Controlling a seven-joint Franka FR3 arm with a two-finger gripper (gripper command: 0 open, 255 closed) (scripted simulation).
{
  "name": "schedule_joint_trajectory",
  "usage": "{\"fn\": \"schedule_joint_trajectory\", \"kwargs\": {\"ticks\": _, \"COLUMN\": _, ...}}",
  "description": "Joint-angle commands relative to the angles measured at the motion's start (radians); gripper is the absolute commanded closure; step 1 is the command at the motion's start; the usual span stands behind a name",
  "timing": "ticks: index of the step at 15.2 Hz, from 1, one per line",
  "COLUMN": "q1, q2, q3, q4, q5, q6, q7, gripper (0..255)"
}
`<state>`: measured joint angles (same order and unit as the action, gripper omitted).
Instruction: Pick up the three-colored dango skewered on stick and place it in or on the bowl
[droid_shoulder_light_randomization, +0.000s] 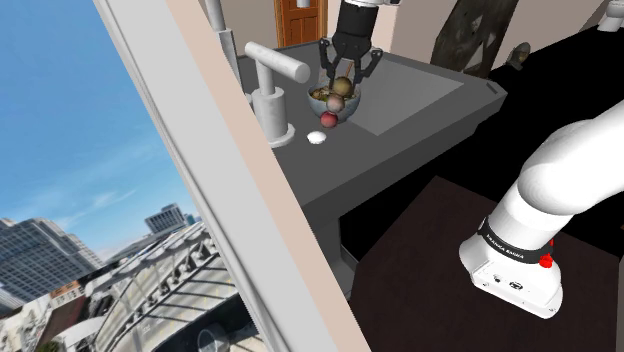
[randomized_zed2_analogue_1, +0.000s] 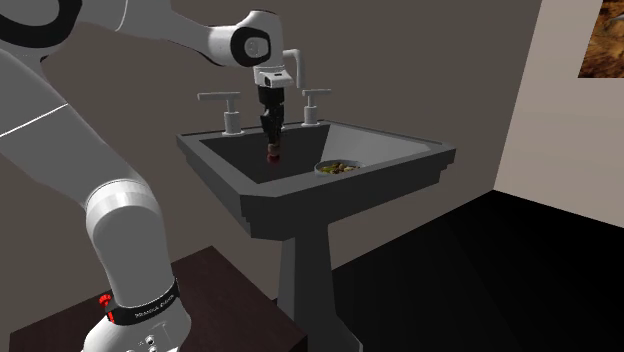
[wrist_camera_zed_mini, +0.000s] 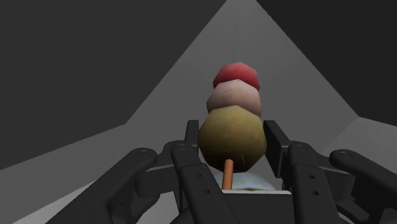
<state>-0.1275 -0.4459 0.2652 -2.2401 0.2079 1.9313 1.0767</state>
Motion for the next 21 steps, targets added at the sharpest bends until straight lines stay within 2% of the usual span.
{"fn": "schedule_joint_trajectory", "kwargs": {"ticks": 1, "q1": -0.011, "q2": 0.025, "q3": -0.013, "q4": 0.031, "q5": -0.010, "q6": -0.010, "q7": -0.016, "gripper": 255}}
{"fn": "schedule_joint_trajectory", "kwargs": {"ticks": 10, "q1": -0.087, "q2": 0.259, "q3": -0.106, "q4": 0.264, "q5": -0.068, "q6": -0.030, "q7": -0.153, "gripper": 255}}
{"fn": "schedule_joint_trajectory", "kwargs": {"ticks": 16, "q1": -0.129, "q2": 0.438, "q3": -0.154, "q4": 0.478, "q5": -0.090, "q6": -0.075, "q7": -0.231, "gripper": 255}}
{"fn": "schedule_joint_trajectory", "kwargs": {"ticks": 17, "q1": -0.139, "q2": 0.487, "q3": -0.164, "q4": 0.540, "q5": -0.094, "q6": -0.091, "q7": -0.249, "gripper": 255}}
{"fn": "schedule_joint_trajectory", "kwargs": {"ticks": 21, "q1": -0.139, "q2": 0.486, "q3": -0.163, "q4": 0.486, "q5": -0.092, "q6": -0.038, "q7": -0.254, "gripper": 255}}
